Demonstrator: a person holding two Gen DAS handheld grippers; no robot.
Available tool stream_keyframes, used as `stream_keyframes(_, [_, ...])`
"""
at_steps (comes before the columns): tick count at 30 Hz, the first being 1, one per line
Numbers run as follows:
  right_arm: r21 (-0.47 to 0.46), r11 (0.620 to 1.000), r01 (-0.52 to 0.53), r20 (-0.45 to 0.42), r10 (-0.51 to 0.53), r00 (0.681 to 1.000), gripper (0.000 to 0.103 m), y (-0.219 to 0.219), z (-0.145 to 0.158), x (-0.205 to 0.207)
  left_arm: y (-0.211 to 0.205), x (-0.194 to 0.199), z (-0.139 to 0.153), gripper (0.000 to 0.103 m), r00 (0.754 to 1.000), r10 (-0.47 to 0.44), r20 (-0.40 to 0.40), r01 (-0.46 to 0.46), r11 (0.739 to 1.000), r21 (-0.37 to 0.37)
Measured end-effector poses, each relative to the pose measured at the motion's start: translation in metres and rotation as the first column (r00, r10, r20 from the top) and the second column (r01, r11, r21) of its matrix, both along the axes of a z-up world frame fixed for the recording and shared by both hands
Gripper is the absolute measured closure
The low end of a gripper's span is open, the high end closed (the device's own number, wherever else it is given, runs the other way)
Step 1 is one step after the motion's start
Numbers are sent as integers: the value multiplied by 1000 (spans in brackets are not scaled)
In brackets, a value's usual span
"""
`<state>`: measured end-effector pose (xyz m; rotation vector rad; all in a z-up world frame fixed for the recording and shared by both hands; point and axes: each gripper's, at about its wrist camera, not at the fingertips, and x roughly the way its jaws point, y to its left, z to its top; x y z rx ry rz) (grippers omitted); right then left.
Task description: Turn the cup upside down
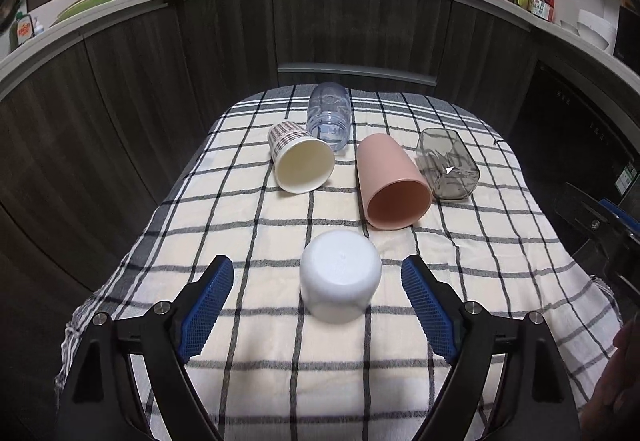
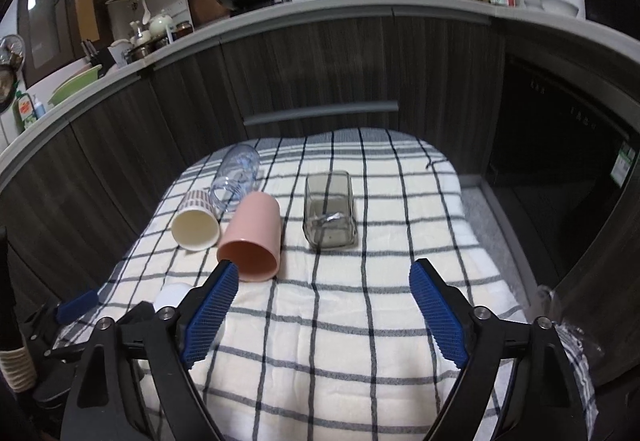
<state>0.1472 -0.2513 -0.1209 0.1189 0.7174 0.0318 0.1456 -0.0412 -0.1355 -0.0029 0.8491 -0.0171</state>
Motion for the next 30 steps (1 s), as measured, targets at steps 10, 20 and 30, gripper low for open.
stream_keyframes(10, [-60, 998, -20, 52, 23, 998, 15, 17, 11, -20, 12, -24, 16, 11, 997, 49, 51, -49, 999, 2])
stream_keyframes(20, [-107, 994, 7, 114, 5, 993, 10, 22, 17, -43, 23, -42, 16, 7, 994, 83, 78, -82, 997, -15])
stream_keyframes(30, [-109, 994, 11, 134, 4, 991, 10, 21, 21, -54, 21, -54, 24, 4, 990, 74, 119, -73, 997, -12])
